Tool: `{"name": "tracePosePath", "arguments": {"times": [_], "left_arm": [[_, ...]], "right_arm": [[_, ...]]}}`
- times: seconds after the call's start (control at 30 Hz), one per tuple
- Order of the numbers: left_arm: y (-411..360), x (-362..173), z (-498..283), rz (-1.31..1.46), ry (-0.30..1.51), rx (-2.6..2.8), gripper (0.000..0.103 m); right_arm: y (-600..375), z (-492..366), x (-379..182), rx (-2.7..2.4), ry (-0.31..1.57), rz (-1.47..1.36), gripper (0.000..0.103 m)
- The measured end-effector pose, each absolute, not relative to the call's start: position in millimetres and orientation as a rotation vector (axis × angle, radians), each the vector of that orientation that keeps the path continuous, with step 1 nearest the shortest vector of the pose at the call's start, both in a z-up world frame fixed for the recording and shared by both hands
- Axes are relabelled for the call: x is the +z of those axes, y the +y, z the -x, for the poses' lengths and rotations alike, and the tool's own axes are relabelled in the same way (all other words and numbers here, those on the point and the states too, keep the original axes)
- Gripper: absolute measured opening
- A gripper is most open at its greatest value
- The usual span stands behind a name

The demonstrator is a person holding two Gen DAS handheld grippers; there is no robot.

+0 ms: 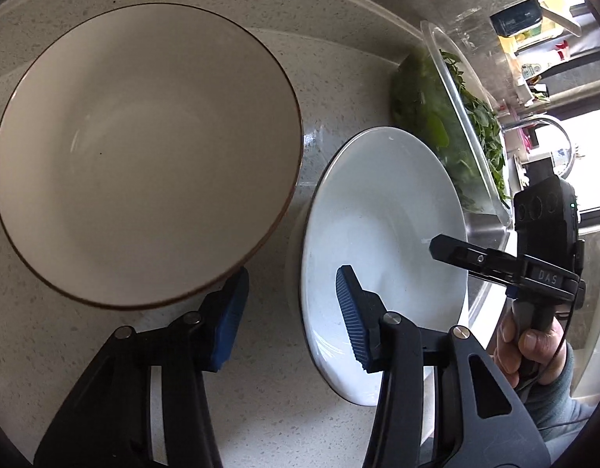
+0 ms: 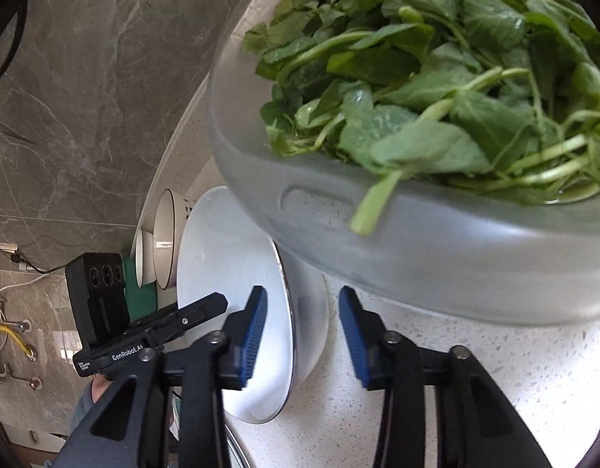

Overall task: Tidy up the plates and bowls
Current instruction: 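Close both grippers on the large white bowl's rim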

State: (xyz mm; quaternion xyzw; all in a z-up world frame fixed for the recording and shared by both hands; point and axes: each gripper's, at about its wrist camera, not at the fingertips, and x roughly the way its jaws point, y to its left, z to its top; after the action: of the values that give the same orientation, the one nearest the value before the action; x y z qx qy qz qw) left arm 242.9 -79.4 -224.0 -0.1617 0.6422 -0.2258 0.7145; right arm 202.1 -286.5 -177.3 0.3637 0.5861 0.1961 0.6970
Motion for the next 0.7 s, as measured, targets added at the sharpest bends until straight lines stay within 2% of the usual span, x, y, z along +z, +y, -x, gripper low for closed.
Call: {"name": "tracePosePath", "arguments": {"times": [0.03,0.07,0.27,0.7], "left_arm": [[-80.7,-225.7,-244.1,0.361,1.429,-0.510,0.035],[-78.7,-224.4,-242.5,0.369,1.431,-0.518,0.027],[-86.2,-226.1,-246.3,0.352,1.438,-0.552,0.014],[-96.4,-220.8,-237.2,0.367,1.455,-0.558,0.014]], "right_arm": [[-286.6,-201.8,-178.5,0.440,1.313,-0.809,0.034],[-285.8,-202.0,-179.5,0.445,1.320,-0.808,0.033],[-291.4,-199.9,-182.6,0.443,1.337,-0.803,0.026],[-295.0,-184.9,-181.3,0.429,1.380,-0.805,0.026]]}}
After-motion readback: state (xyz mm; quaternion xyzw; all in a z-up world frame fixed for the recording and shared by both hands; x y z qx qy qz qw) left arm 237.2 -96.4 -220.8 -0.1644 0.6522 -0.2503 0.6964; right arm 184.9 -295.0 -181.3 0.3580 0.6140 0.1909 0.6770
